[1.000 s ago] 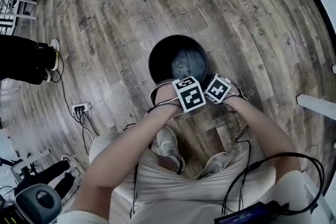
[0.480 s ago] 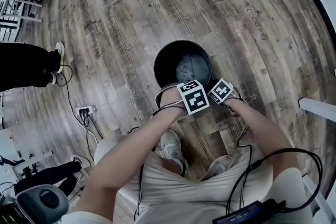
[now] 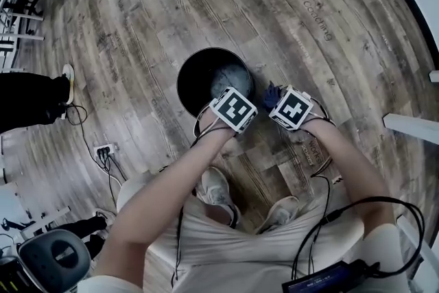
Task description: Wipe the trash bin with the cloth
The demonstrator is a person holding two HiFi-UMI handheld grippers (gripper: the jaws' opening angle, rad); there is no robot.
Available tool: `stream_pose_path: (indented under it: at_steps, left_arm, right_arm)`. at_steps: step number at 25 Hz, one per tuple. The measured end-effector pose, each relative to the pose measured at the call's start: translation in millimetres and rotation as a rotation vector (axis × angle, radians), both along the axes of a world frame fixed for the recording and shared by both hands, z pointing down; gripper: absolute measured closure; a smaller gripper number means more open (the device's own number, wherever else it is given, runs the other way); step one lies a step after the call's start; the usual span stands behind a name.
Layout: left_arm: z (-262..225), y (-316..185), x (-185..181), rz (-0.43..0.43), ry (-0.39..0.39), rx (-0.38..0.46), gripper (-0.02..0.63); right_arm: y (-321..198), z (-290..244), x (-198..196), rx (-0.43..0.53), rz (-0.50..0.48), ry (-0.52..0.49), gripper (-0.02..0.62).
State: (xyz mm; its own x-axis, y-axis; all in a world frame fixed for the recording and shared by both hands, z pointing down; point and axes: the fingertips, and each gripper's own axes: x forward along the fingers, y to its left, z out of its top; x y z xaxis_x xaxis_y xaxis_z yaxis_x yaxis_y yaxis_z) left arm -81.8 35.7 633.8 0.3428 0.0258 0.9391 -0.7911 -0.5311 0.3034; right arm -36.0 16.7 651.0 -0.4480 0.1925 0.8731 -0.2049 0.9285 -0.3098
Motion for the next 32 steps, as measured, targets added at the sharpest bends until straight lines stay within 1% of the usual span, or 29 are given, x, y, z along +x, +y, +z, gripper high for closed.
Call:
stream_pose_path:
  at_steps: [2,3,5,7,9,11,12,14,15,16,18,20,22,24,26,28,30,32]
  left_arm:
    - [-5,1,2,0.001,0.027,-0.007,0.515]
    - [-7,4,-1,0.030,0.020,-0.018,0.496]
    - [-9,17,-9,0.126,-0.023,-0.046,0.456]
    - [-9,32,-18,0.214,-0.064,-0.074,0.456]
    - [-7,40,-27,0.251,-0.092,-0.079,0.456]
    - [-3,46,-32,0.282,-0.114,-0.067,0.464]
    - [-1,50,-32,0.310,-0.123,-0.056,0.481]
    - [4,54,-29,0.372,-0.138,-0.026,0.544]
    - [6,53,-27,0.387,-0.144,-0.012,0.572]
    - [8,50,-27,0.389,-0.149,-0.003,0.576]
    - [8,46,-27,0.366,-0.144,-0.013,0.578]
    - [7,43,-25,0.305,-0.123,-0.039,0.578]
    - [6,35,-21,0.194,-0.086,-0.055,0.577]
    - [5,23,-18,0.072,-0.041,-0.061,0.577]
    - [4,12,-16,-0.001,-0.012,-0.066,0.575]
    - [3,7,-13,-0.039,0.012,-0.073,0.568]
    - [3,5,-7,-0.055,0.028,-0.076,0.563]
    - [2,5,-3,-0.055,0.039,-0.072,0.556]
  right_arm:
    - [1,-19,-2,0.012,-0.004,-0.023,0.480]
    - [4,-26,-4,0.015,-0.009,-0.035,0.479]
    - [10,-40,-14,0.024,-0.019,-0.064,0.479]
    - [16,-54,-26,0.025,-0.028,-0.091,0.479]
    - [23,-66,-36,0.006,-0.030,-0.097,0.479]
    - [30,-67,-42,-0.018,-0.026,-0.090,0.479]
    - [33,-64,-44,-0.025,-0.022,-0.083,0.479]
    - [33,-55,-47,-0.014,-0.013,-0.075,0.479]
    - [29,-52,-49,0.003,-0.006,-0.076,0.479]
    - [24,-48,-52,0.019,0.000,-0.075,0.479]
    - [23,-37,-54,0.031,0.011,-0.068,0.479]
    - [27,-21,-55,0.021,0.024,-0.061,0.480]
    - [25,-3,-56,0.002,0.047,-0.066,0.479]
    - [17,16,-59,0.002,0.062,-0.076,0.479]
    - [11,40,-61,-0.010,0.071,-0.093,0.479]
    - [15,68,-59,-0.073,0.109,-0.103,0.479]
    - [29,96,-54,-0.137,0.130,-0.093,0.480]
    - [44,115,-49,-0.142,0.090,-0.064,0.480]
